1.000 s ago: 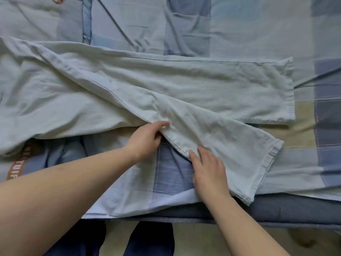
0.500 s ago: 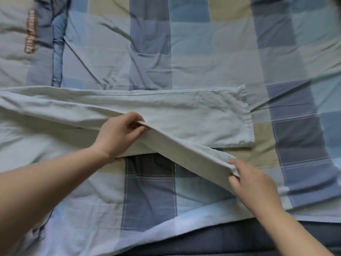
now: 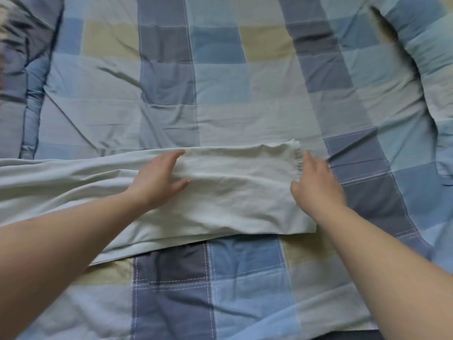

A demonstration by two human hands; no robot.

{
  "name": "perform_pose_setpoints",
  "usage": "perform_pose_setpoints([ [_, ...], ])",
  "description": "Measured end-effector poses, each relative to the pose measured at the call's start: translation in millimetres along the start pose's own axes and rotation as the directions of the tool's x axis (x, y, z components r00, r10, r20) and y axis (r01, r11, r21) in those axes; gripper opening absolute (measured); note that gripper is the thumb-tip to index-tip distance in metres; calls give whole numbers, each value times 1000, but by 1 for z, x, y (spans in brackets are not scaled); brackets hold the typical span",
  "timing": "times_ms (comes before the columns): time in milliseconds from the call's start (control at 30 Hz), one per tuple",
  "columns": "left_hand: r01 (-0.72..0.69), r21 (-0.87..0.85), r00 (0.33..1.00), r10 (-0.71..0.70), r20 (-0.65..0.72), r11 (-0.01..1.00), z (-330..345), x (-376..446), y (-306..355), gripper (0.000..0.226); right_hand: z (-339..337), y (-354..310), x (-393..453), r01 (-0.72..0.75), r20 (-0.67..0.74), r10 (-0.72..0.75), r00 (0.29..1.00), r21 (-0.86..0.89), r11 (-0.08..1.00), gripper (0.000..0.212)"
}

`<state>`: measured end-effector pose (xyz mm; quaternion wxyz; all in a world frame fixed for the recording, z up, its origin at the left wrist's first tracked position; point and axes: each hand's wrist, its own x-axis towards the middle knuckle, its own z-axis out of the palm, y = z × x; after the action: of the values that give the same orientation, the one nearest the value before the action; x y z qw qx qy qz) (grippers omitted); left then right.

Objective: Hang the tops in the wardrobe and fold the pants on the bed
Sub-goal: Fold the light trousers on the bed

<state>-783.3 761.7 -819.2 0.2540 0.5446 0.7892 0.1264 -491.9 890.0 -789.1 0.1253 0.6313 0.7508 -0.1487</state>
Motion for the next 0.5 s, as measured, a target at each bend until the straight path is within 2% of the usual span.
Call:
perform_pose_setpoints([
  [67, -136, 189, 986, 152, -72, 973, 9, -25, -3, 61, 23, 12, -14, -136, 150, 119, 981, 108, 985, 61],
  [133, -220, 278, 966, 249, -74, 935, 18, -52, -11, 60, 42, 19, -26, -157, 189, 127, 974, 155, 975, 55],
  [267, -330, 372, 941, 335, 53, 868, 34, -93, -35, 69, 46, 25, -15, -226, 24, 235, 972, 395, 891, 51],
  [300, -343, 378, 935, 352, 47, 860, 36, -98, -42, 64, 45, 23, -9, -206, 8, 225, 974, 437, 876, 50],
  [367, -333, 353, 932, 361, -16, 874, 37, -100, -51, 50, 44, 17, 3, -113, 43, 106, 993, 455, 883, 45],
  [433, -257, 307, 948, 301, -106, 916, 36, -100, -58, 47, 44, 9, 11, -34, 108, -18, 994, 455, 890, 43],
  [500, -183, 297, 952, 244, -184, 937, 37, -102, -64, 47, 39, 5, 16, 23, 26, -38, 999, 448, 894, 47],
])
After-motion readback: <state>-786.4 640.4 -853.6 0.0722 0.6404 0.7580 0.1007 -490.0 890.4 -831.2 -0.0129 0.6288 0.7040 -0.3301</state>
